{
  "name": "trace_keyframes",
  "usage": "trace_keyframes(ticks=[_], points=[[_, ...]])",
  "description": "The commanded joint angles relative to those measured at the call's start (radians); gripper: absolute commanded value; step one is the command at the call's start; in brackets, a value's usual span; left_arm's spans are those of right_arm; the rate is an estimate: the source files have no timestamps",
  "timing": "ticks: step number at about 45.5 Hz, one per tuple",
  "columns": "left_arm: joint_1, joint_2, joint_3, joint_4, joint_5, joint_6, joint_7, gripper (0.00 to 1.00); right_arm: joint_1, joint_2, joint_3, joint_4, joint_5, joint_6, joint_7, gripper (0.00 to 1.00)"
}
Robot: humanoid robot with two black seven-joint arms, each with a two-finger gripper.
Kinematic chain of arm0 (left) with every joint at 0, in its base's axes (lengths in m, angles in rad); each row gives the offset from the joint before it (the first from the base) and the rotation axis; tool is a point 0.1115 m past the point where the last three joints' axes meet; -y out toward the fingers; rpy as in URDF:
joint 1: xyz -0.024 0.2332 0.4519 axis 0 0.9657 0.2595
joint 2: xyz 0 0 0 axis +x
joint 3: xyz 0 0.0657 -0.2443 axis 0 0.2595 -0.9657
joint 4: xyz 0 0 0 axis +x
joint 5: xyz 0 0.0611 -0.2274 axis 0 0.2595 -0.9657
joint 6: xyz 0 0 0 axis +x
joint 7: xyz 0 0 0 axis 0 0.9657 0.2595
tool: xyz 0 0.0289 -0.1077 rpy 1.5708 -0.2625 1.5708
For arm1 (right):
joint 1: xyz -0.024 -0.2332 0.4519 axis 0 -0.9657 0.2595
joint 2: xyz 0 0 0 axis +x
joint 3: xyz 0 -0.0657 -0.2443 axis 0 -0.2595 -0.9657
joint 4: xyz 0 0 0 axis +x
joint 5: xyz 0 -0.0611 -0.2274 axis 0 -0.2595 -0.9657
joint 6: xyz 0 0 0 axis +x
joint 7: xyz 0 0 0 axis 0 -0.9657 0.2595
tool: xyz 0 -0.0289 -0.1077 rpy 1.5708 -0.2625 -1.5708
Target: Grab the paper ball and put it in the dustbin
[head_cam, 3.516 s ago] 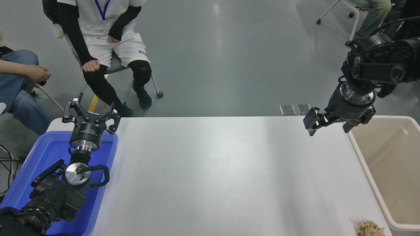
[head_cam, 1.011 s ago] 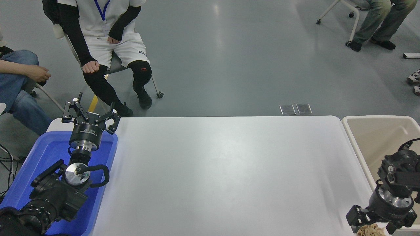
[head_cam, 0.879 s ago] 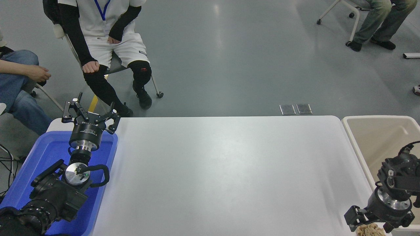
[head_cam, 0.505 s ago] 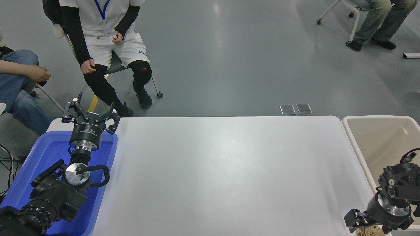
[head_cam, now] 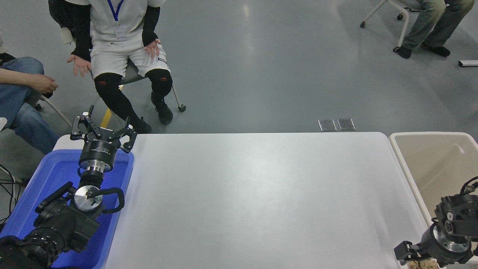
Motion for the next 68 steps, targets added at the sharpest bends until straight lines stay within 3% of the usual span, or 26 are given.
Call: trace_keyframes(ticks=[1,7,11,19,23,26,29,38,55,68], points=[[0.0,0.0,0.0,0.0,-0.001,0.0,0.0,0.99,-0.014,-0.002,-0.006,-0.001,0.001,-0.036,-0.001,0.98],[0.0,0.0,0.0,0.0,0.001,0.0,0.0,0.99,-0.014,-0.007,-0.018,-0.001,0.003,-0.041,-0.001,0.92],[0.0,-0.002,0.0,0.0,0.001,-0.001,0.0,0.99,-0.016,-0.021,-0.021,0.001,0.004,-0.039,-0.003,0.8],[0.0,0.0,0.0,0.0,0.001,-0.001,0.0,0.99,-0.014,-0.035,-0.045,0.001,0.016,-0.029,-0.004,0.39],[0.0,0.0,0.0,0.0,0.001,-0.001,0.0,0.99,-0.014,-0.039,-0.049,0.001,0.018,-0.024,-0.004,0.29],[0.0,0.0,0.0,0.0,0.001,-0.001,0.0,0.99,-0.014,-0.041,-0.05,0.008,0.021,-0.018,-0.004,0.1],[0.0,0.0,0.0,0.0,0.001,-0.001,0.0,0.99,-0.014,-0.041,-0.05,0.008,0.036,0.01,-0.004,0.0],[0.0,0.0,0.0,0.0,0.002,-0.001,0.0,0.99,0.001,-0.047,-0.039,0.01,0.145,0.094,-0.004,0.0],[0.0,0.0,0.0,0.0,0.002,-0.001,0.0,0.99,0.118,-0.107,-0.035,0.073,0.159,0.151,-0.001,0.0],[0.0,0.0,0.0,0.0,0.002,-0.001,0.0,0.99,0.368,-0.171,-0.045,0.156,0.148,0.303,-0.004,0.0]])
